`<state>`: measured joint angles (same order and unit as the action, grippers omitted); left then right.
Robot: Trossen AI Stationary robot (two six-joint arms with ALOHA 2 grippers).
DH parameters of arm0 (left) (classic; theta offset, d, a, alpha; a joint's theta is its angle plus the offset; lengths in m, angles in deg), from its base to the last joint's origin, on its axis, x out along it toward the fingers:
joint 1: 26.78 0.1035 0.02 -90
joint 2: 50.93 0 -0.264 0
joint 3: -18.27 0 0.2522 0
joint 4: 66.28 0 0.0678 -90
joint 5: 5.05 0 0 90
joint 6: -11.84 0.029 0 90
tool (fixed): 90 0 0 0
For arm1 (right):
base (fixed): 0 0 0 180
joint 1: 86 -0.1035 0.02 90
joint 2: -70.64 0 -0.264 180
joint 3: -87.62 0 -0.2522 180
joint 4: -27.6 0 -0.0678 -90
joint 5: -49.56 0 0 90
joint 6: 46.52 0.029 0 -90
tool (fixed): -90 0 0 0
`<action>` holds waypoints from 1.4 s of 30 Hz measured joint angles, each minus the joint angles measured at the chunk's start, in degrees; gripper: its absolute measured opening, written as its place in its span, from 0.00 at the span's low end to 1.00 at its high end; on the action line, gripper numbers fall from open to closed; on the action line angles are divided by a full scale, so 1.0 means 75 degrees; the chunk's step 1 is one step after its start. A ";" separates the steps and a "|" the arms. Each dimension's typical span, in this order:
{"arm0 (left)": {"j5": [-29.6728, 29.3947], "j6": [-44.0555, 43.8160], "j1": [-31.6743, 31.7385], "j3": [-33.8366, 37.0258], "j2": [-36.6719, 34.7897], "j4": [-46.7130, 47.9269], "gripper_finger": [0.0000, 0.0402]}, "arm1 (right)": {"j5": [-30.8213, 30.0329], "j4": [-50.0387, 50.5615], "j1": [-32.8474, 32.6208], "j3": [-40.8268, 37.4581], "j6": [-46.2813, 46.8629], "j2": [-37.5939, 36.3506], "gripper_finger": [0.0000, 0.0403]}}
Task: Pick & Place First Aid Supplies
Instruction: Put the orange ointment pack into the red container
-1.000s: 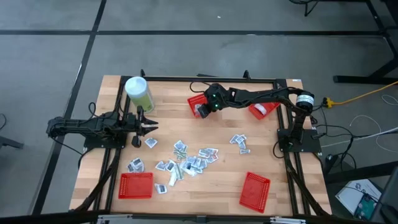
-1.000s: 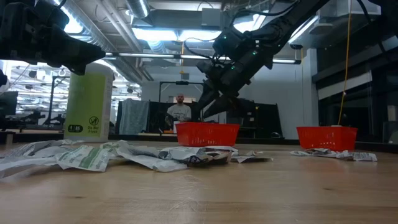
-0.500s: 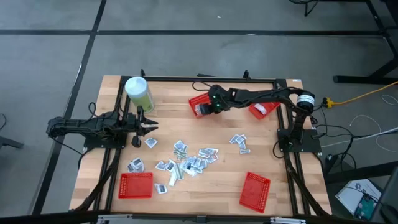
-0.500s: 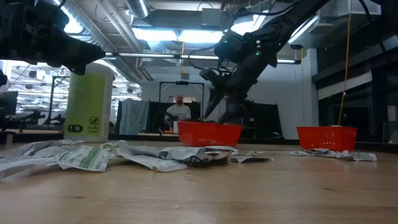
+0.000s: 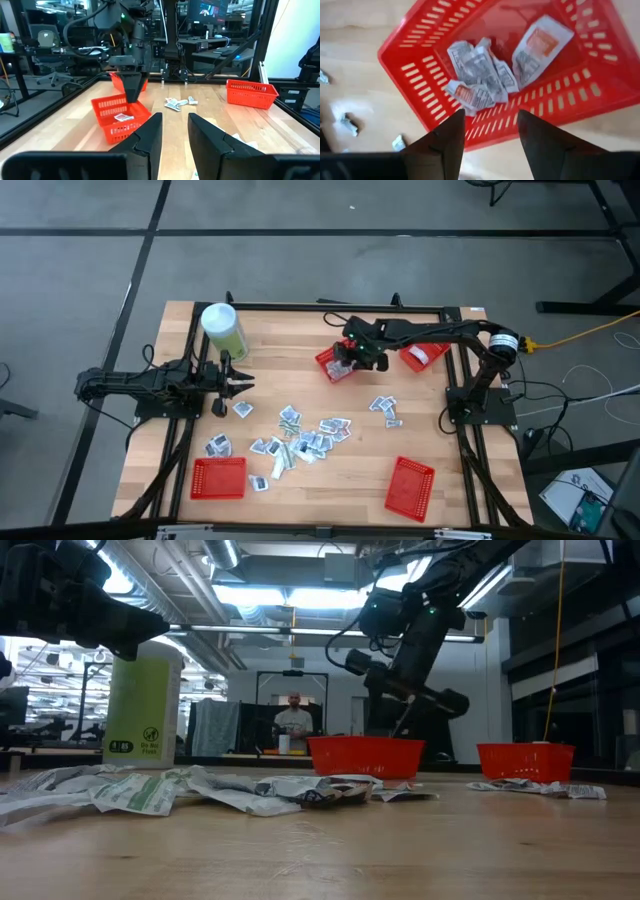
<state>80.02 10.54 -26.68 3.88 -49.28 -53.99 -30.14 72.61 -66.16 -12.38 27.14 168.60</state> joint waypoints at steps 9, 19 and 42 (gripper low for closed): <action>0.0003 0.0000 0.0000 0.0002 0.0000 0.0002 0.22 | 0.0599 0.0298 0.0000 0.0000 0.0511 -0.0059 0.45; 0.0003 0.0000 0.0000 0.0003 0.0001 0.0001 0.22 | 0.0913 0.0203 -0.0585 0.0000 -0.2905 -0.0059 0.45; 0.0006 0.0000 0.0000 0.0001 0.0001 0.0000 0.22 | -0.0772 0.0172 -0.2147 0.0000 -0.5717 -0.1063 0.43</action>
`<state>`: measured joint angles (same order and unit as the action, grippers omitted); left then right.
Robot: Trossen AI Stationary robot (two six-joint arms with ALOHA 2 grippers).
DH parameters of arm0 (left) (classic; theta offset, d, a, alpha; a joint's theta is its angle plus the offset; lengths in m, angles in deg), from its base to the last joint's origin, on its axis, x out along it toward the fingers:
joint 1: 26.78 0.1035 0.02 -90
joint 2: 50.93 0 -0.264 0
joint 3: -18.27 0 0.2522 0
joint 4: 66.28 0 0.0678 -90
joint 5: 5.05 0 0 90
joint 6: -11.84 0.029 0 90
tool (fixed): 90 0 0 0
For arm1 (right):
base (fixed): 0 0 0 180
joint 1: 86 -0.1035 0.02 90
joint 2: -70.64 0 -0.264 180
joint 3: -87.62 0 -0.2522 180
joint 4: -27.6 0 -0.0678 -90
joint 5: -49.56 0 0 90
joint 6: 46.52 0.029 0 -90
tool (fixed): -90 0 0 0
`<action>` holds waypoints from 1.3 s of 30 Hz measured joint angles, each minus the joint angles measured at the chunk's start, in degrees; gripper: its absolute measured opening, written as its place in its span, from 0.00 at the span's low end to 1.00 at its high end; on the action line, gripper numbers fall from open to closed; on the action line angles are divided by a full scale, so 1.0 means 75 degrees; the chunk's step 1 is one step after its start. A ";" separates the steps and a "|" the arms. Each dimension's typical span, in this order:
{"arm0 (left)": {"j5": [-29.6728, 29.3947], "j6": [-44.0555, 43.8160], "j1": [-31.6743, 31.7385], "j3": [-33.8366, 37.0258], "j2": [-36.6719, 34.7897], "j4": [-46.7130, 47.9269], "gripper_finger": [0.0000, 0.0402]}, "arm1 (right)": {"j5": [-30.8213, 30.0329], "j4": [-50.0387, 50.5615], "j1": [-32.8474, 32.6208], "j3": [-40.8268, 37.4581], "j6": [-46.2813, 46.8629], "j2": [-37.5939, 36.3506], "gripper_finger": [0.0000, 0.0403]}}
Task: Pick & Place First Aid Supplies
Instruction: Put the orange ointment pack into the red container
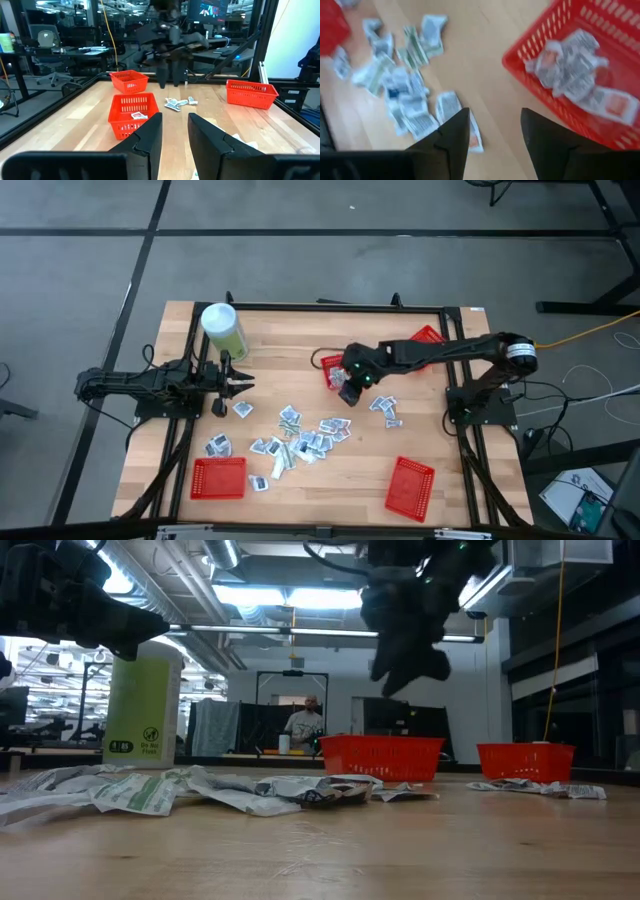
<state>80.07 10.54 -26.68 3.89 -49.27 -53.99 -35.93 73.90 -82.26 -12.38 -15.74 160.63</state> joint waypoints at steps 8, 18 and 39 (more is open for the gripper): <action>0.0000 0.0000 0.0000 0.0001 0.0001 0.0003 0.22 | -0.0459 0.1394 -0.0887 0.0000 0.0012 -0.0083 0.36; -0.0003 0.0000 0.0000 -0.0001 0.0001 0.0003 0.22 | -0.1353 0.1228 -0.1771 -0.1021 0.0639 -0.0439 0.31; -0.0003 0.0000 0.0000 -0.0001 0.0001 0.0003 0.22 | -0.1667 -0.0033 -0.1253 -0.2700 0.2965 -0.1225 0.27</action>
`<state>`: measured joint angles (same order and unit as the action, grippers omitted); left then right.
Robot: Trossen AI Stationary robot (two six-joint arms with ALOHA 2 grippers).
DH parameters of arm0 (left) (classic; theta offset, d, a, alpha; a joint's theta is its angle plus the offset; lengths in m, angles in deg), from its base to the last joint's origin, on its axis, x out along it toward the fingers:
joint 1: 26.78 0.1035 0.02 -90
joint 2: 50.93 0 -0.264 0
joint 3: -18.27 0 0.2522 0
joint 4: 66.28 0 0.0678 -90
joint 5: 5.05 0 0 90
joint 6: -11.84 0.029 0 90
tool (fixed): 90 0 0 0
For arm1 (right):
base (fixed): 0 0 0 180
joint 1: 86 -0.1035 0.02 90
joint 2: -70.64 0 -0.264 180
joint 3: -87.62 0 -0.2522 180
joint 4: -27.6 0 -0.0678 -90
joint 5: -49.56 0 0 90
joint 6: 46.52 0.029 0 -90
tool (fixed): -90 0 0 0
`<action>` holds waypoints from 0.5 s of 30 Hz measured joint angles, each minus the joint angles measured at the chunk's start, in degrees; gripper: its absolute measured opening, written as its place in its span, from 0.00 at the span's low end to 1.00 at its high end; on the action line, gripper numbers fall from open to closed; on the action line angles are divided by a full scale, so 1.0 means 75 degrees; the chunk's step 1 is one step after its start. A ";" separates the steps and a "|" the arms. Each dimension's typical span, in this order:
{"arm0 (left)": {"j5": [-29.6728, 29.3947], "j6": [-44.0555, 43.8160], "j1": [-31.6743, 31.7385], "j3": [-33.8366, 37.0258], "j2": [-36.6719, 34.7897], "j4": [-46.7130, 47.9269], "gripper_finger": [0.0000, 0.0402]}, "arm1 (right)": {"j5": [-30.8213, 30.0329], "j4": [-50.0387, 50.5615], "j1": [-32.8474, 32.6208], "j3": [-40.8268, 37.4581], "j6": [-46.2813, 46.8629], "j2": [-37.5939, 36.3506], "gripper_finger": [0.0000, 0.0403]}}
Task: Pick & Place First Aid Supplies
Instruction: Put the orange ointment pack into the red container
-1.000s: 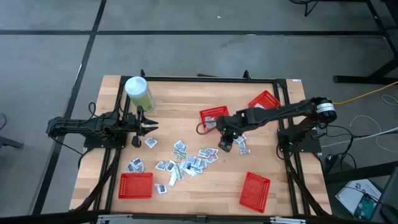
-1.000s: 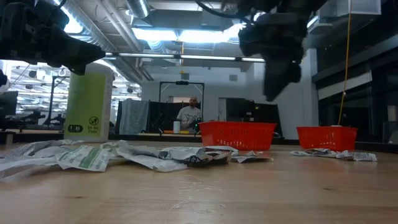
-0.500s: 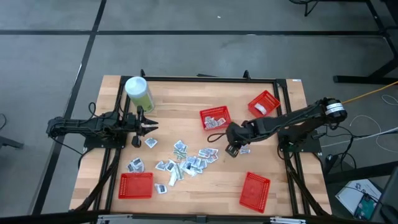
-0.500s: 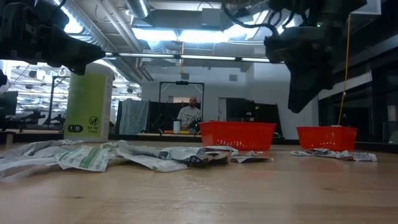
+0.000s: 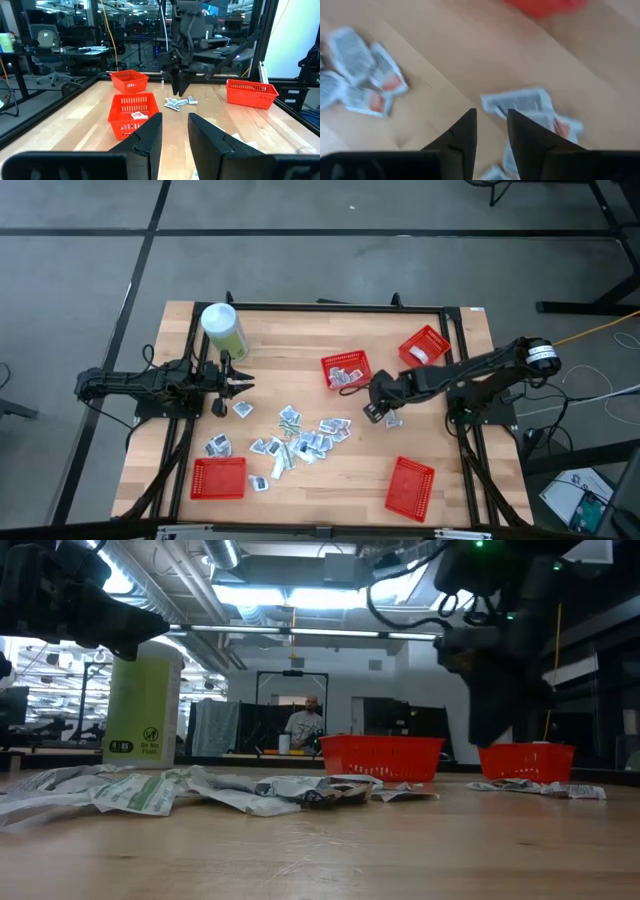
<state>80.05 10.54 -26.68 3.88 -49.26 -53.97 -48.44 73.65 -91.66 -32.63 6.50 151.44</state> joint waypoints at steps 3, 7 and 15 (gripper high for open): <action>0.0000 0.0000 0.0000 0.0003 -0.0002 0.0000 0.22 | -0.0073 -0.0284 0.0371 0.0011 -0.0333 0.0000 0.27; 0.0000 0.0000 0.0000 0.0002 -0.0002 -0.0003 0.22 | -0.0455 -0.0391 0.0937 0.0011 -0.0347 0.0114 0.27; 0.0002 0.0000 0.0000 0.0003 -0.0002 0.0000 0.22 | -0.0468 -0.1719 0.1836 0.0011 -0.1303 0.0694 0.27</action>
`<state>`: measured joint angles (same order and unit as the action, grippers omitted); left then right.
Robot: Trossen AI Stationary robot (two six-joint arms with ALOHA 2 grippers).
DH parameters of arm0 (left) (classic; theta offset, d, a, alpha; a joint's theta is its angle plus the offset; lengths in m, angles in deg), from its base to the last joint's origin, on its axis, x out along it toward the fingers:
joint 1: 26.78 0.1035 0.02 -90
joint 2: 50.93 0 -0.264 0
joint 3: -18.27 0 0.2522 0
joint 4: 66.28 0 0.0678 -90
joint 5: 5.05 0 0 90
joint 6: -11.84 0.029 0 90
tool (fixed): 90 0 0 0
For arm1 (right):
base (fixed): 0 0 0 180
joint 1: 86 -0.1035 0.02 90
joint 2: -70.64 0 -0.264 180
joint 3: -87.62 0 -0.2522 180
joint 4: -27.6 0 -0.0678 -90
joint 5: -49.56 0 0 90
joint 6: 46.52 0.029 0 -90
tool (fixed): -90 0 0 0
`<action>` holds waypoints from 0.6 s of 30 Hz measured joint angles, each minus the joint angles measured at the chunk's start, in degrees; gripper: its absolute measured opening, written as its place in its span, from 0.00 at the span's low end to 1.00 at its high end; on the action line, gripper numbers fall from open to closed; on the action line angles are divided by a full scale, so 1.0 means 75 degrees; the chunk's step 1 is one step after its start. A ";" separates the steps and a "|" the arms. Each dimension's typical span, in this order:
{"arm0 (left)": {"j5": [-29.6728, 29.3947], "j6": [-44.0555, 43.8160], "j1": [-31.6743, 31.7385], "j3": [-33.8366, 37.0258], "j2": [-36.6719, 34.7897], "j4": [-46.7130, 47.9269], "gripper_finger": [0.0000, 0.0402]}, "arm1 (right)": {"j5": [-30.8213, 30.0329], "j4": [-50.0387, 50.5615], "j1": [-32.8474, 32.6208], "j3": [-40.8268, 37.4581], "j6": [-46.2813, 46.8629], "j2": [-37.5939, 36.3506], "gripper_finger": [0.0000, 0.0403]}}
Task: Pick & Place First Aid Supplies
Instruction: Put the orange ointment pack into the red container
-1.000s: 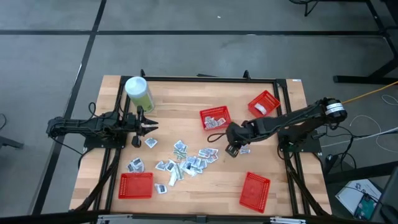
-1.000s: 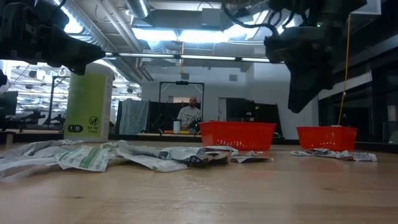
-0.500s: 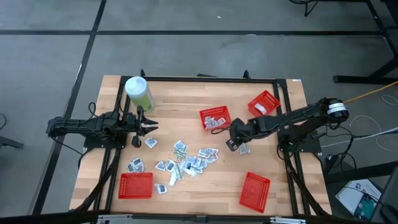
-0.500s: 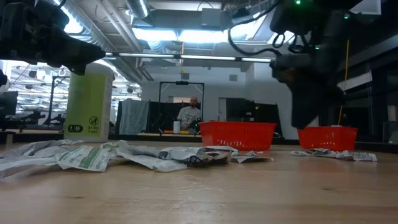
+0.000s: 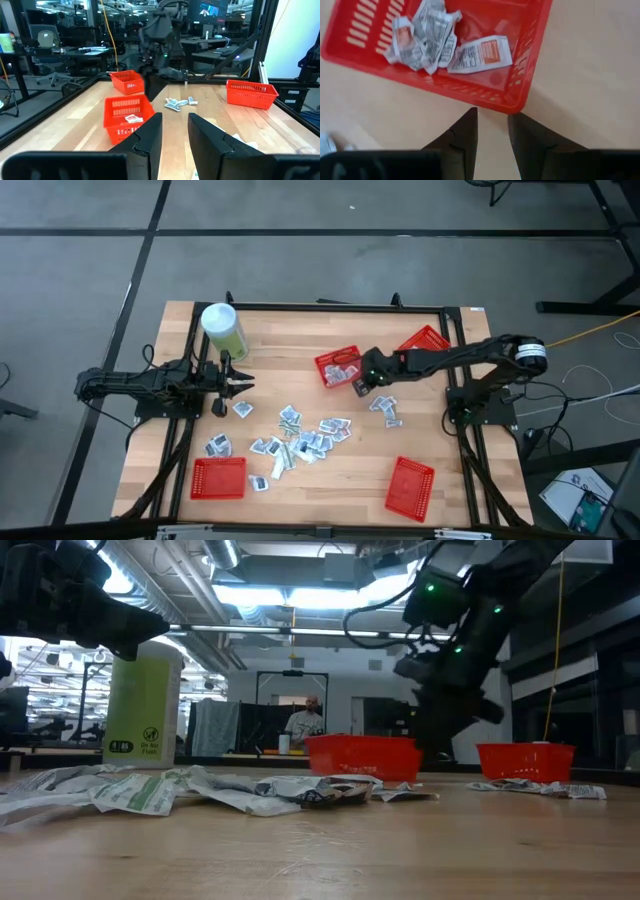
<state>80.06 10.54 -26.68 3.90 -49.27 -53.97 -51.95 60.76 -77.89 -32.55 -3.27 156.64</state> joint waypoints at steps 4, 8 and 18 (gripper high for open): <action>0.0000 0.0000 0.0000 0.0000 0.0002 0.0000 0.22 | 0.0017 -0.1092 0.0381 0.0000 -0.0893 0.0176 0.27; -0.0002 0.0000 0.0000 0.0000 0.0001 -0.0003 0.22 | 0.0547 -0.1958 0.0627 0.0018 -0.1620 0.0194 0.27; -0.0001 0.0000 0.0000 -0.0001 0.0002 0.0000 0.22 | 0.2346 -0.1333 0.0438 0.1307 -0.2441 0.0037 0.27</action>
<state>80.06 10.54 -26.68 3.89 -49.26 -53.97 -34.36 50.76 -74.60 -22.75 -21.58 156.92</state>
